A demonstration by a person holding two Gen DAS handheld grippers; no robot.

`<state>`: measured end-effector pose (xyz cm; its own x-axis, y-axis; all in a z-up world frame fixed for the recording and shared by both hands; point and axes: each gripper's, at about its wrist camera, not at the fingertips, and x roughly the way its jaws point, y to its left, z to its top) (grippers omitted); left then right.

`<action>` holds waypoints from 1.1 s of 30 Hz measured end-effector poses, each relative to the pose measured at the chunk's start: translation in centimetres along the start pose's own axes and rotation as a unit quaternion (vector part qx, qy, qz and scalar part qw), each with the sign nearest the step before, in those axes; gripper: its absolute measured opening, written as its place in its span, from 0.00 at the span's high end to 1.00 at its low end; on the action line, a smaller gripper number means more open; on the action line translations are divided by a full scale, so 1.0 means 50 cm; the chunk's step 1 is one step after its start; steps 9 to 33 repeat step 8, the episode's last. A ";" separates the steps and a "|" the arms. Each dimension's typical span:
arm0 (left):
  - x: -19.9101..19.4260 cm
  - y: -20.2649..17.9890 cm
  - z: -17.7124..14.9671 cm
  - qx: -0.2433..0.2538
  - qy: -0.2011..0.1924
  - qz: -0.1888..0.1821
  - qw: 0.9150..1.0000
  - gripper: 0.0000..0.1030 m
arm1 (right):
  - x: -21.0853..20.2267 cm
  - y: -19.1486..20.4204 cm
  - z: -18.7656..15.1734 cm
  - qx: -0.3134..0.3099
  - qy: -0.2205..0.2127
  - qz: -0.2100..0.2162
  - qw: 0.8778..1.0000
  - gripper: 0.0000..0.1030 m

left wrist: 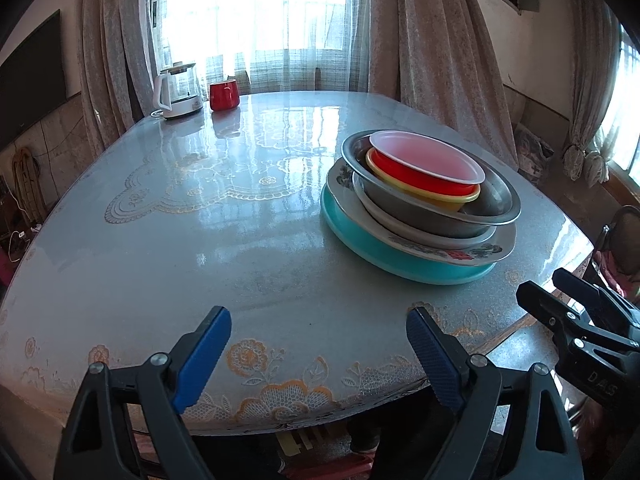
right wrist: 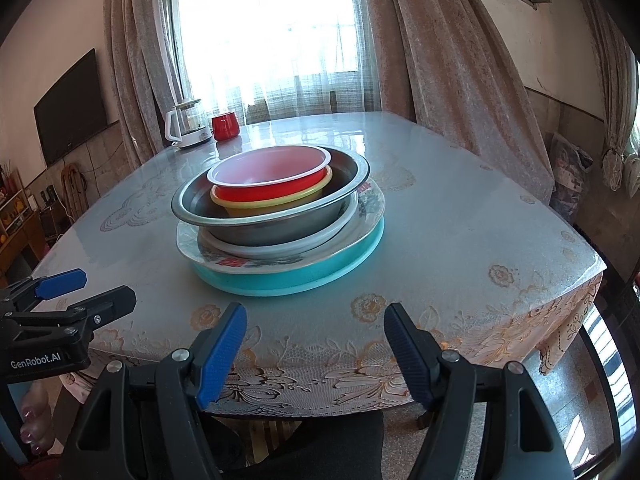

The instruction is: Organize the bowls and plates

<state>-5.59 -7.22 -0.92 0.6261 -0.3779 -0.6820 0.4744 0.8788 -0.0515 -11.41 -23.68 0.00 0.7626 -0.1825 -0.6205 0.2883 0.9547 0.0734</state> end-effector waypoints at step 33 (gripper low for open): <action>0.026 0.050 0.026 -0.045 0.011 0.034 0.998 0.15 | 0.014 -0.082 0.097 0.033 -0.038 -0.029 0.998 0.30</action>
